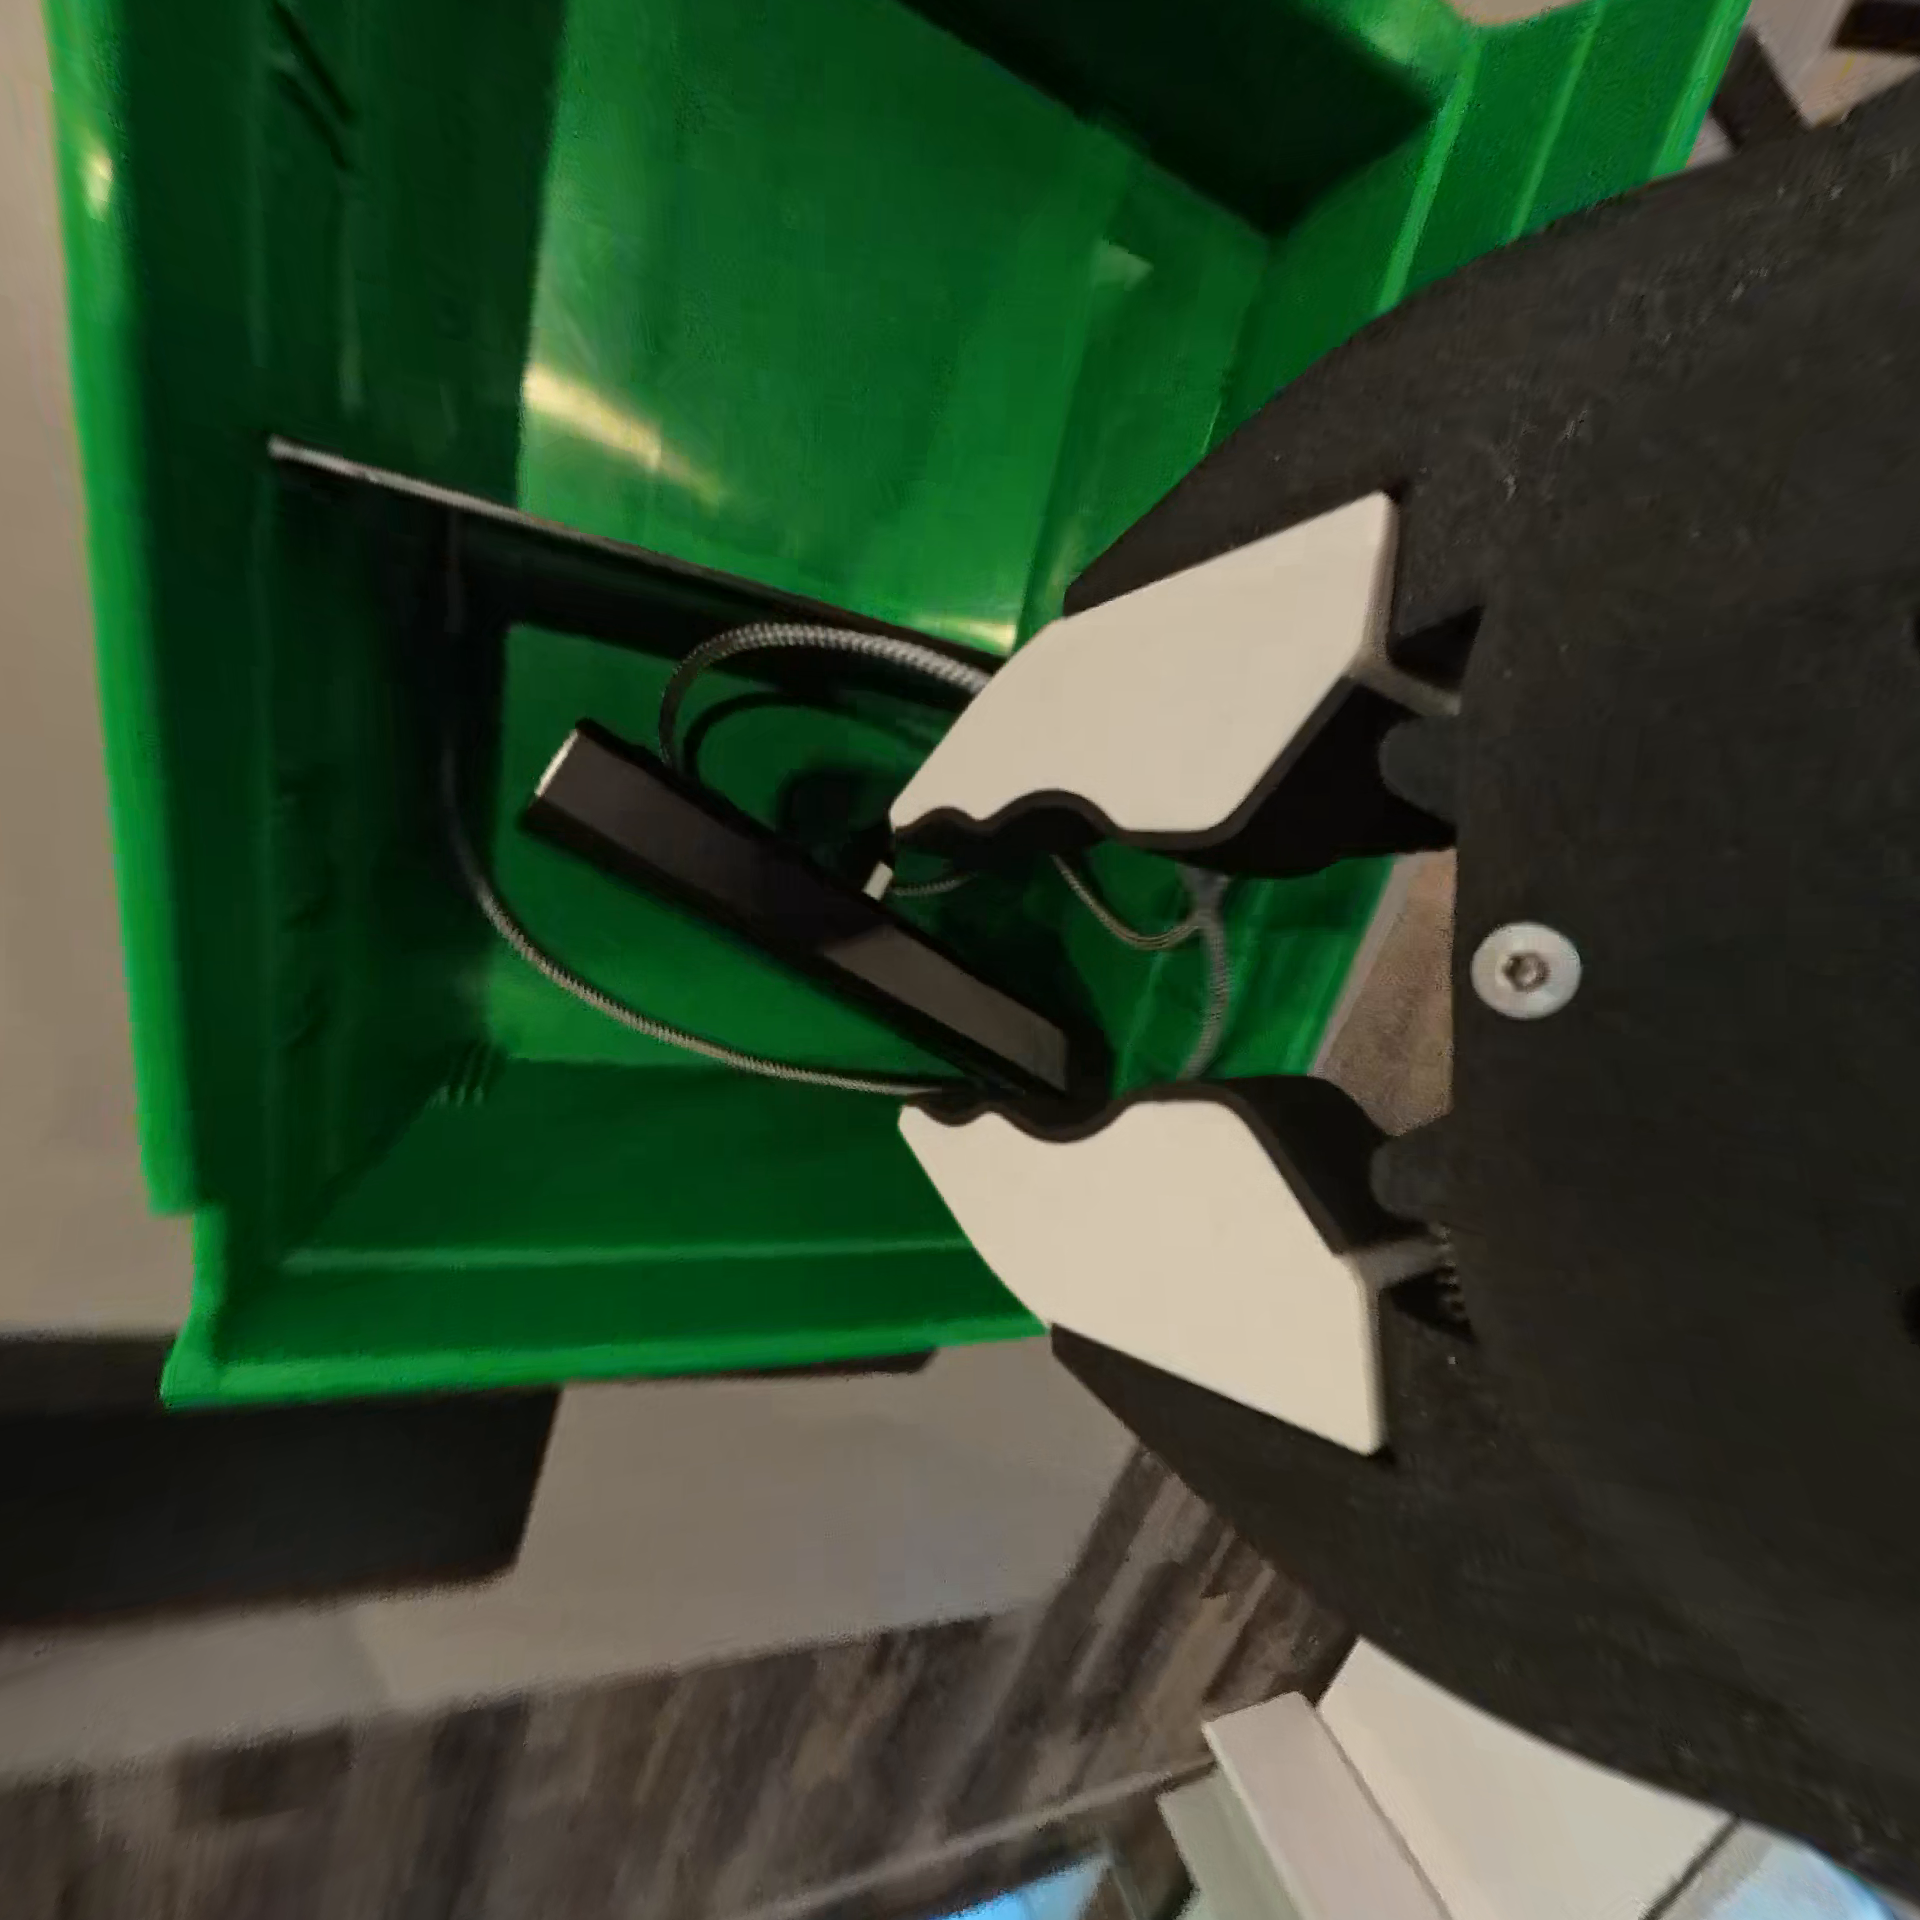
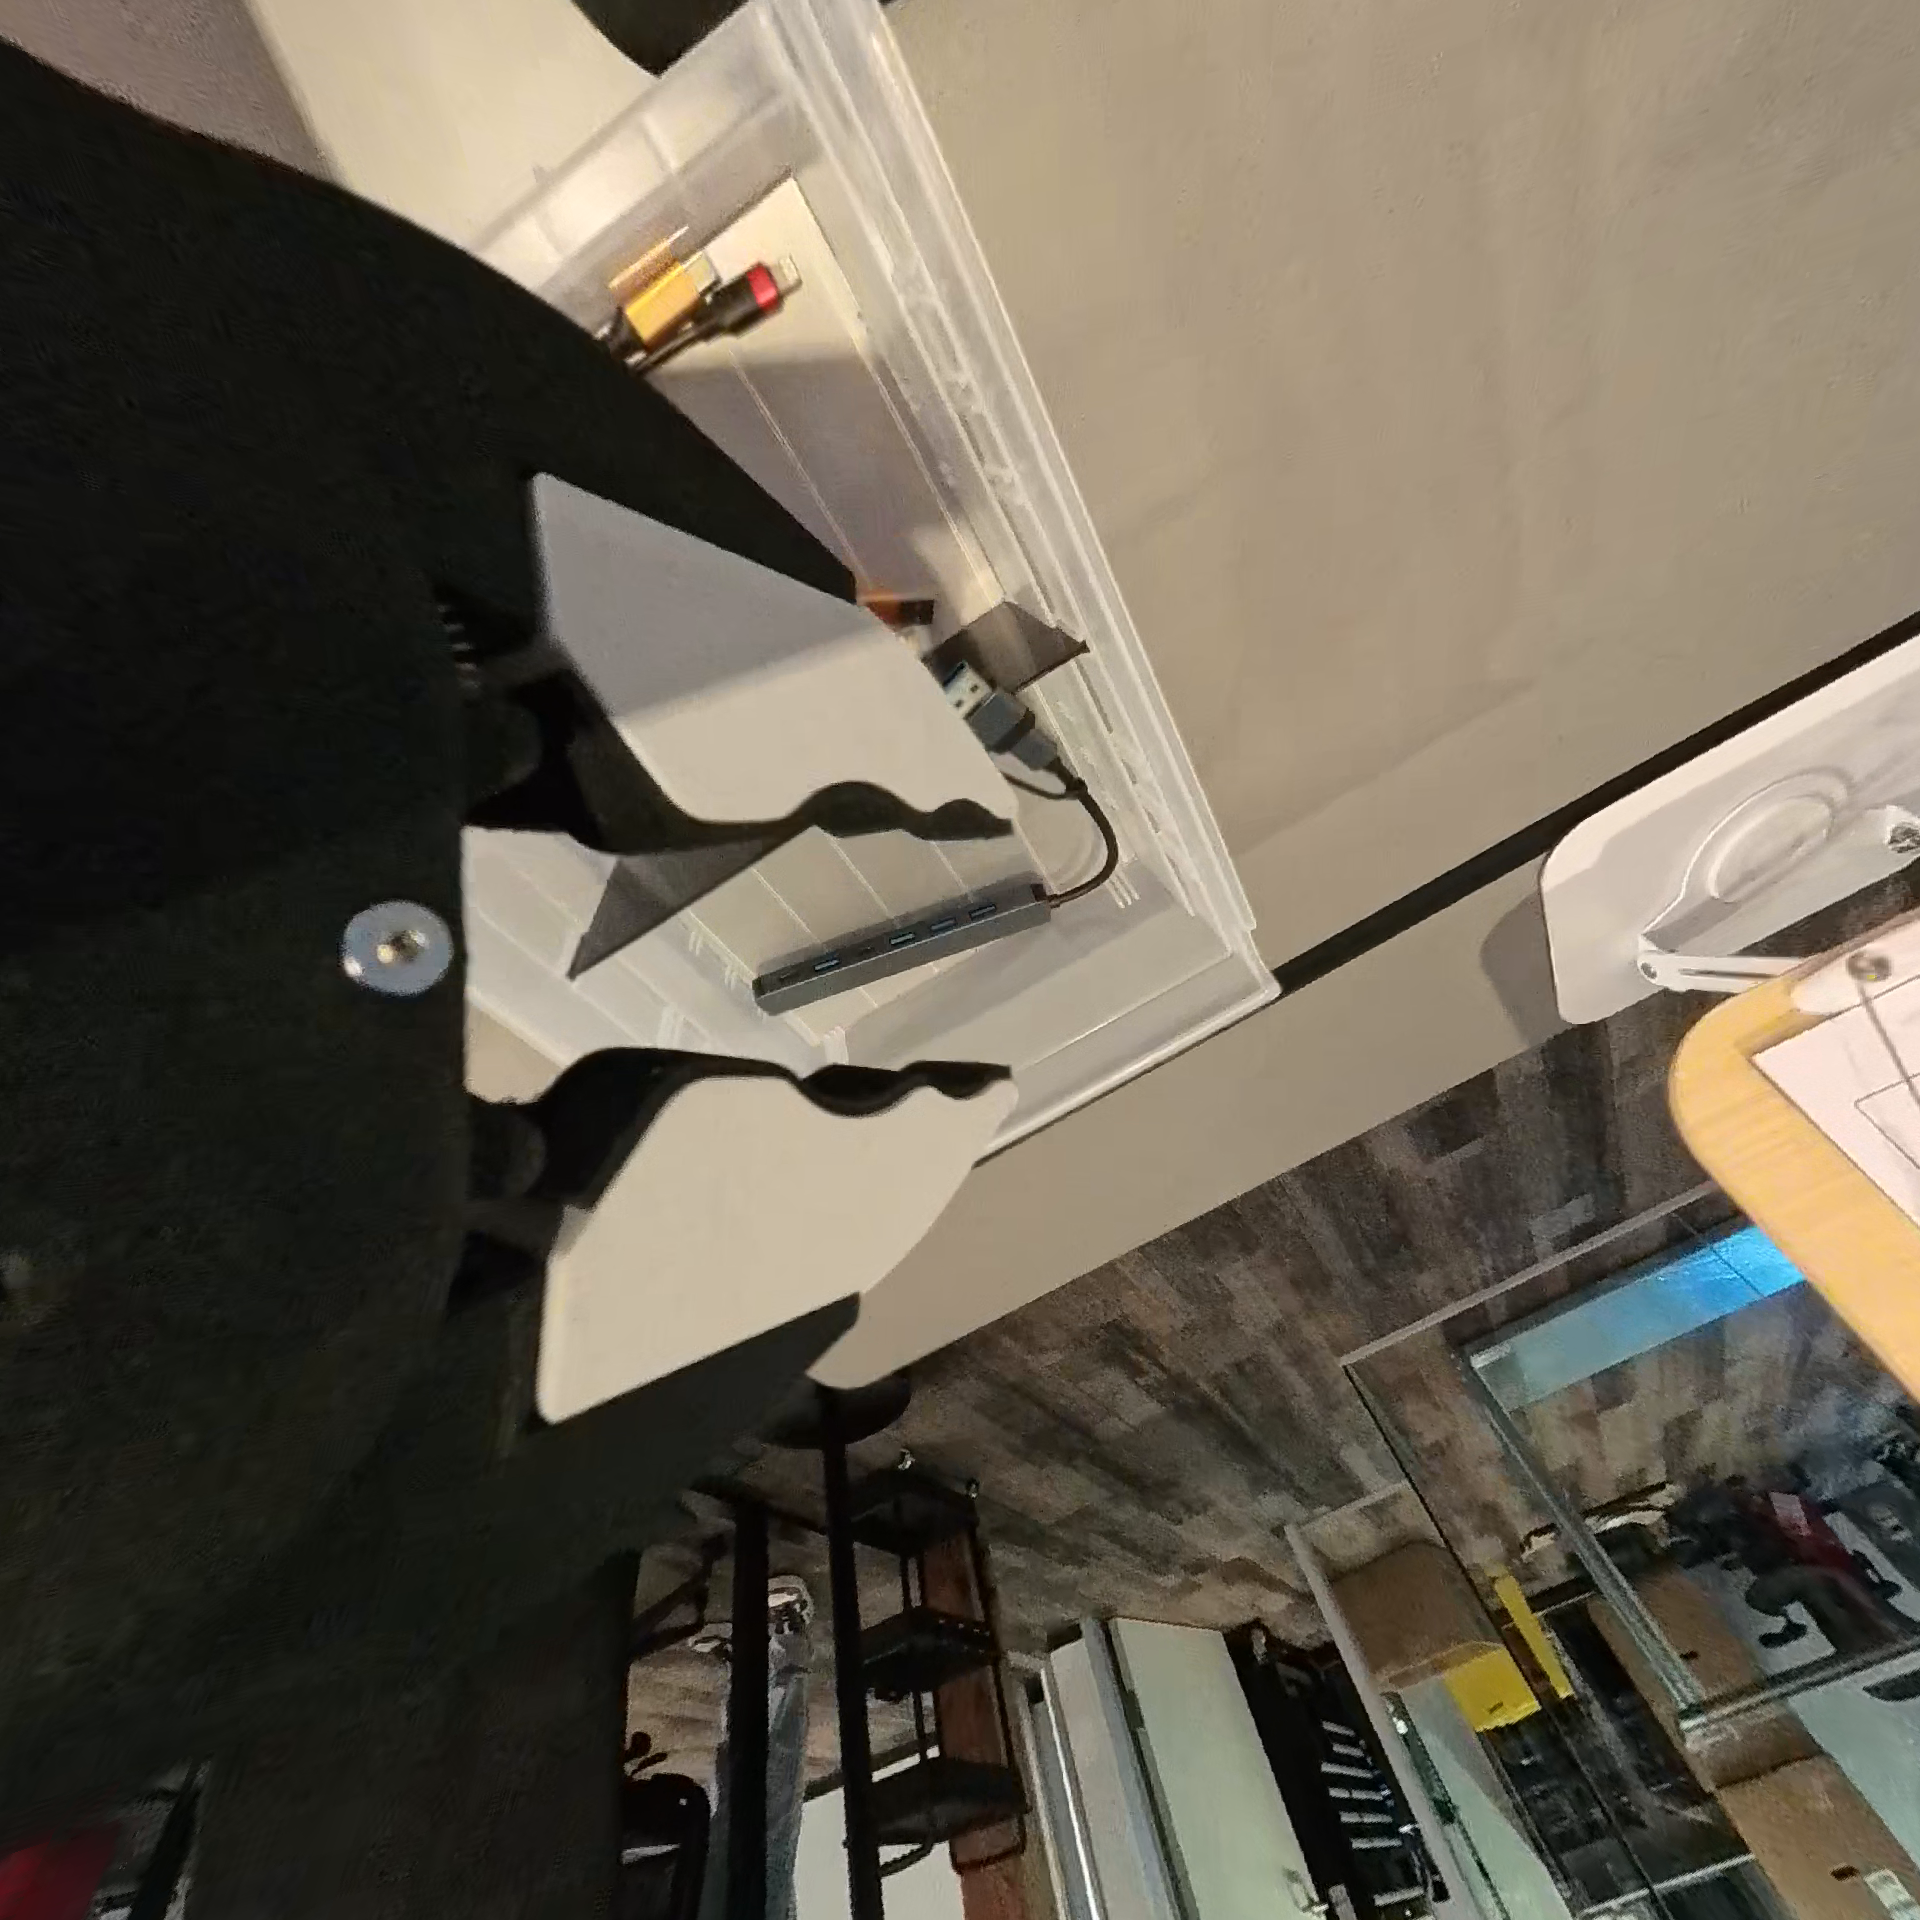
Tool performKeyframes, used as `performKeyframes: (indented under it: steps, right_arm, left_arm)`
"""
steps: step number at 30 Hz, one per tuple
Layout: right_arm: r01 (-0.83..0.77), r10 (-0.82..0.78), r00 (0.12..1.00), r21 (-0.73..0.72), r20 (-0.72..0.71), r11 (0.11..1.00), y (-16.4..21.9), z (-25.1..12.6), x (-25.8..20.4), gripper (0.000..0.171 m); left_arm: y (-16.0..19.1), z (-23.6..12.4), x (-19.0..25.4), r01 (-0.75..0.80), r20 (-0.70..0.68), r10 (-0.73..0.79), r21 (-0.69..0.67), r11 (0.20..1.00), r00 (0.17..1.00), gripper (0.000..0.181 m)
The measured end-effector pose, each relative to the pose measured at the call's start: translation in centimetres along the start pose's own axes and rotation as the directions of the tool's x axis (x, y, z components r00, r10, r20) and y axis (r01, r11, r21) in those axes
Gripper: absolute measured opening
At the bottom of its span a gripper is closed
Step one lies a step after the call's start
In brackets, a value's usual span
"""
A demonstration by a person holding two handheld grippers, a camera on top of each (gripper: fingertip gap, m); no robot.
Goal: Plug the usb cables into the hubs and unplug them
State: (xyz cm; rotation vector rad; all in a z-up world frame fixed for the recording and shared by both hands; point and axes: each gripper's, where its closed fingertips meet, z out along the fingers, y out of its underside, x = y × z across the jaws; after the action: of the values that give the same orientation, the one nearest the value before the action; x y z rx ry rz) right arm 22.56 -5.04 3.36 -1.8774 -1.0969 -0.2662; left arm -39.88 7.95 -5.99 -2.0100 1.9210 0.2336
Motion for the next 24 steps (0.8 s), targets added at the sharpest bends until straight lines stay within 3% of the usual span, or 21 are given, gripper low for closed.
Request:
performKeyframes:
  steps: [4, 8, 11, 15, 17, 20, 24]
  right_arm:
    - [-0.052, 0.052, 0.999, 0.001, -0.008, 0.999, -0.3, -0.4, -0.8, 0.042]
    - [-0.076, 0.076, 0.997, -0.023, -0.032, 0.997, 0.2, -0.9, -1.0, 0.042]
    - [-0.097, 0.097, 0.995, -0.017, -0.034, 0.995, 0.3, -0.9, -1.2, 0.042]
    - [-0.119, 0.120, 0.992, 0.036, -0.029, 0.992, -0.4, -1.0, -1.4, 0.039]
    - [-0.119, 0.121, 0.992, 0.078, -0.021, 0.990, -1.2, -1.2, -1.6, 0.038]
    - [-0.111, 0.118, 0.992, 0.165, -0.037, 0.980, -3.0, -1.5, -1.9, 0.034]
    - [-0.087, 0.120, 0.990, 0.344, -0.074, 0.935, -7.8, -1.1, -3.0, 0.033]
  left_arm:
    - [0.2, 4.2, 1.5, -0.164, -0.166, 0.144, -0.112, 0.980, 0.975, 0.040]
    - [-0.5, 6.3, 2.5, -0.206, -0.247, 0.169, -0.133, 0.969, 0.954, 0.043]
    - [0.1, 7.9, 2.3, -0.234, -0.221, 0.189, -0.200, 0.951, 0.957, 0.045]
    - [0.1, 8.7, 0.9, -0.209, -0.095, 0.193, -0.207, 0.956, 0.977, 0.034]
    - [-0.2, 7.6, 0.3, -0.128, -0.048, 0.121, -0.164, 0.978, 0.991, 0.032]
    - [-1.3, 3.5, -1.8, 0.105, 0.031, -0.105, 0.009, 0.994, 0.994, 0.032]
    - [-2.9, -5.6, -5.9, 0.339, 0.130, -0.404, 0.351, 0.873, 0.906, 0.031]
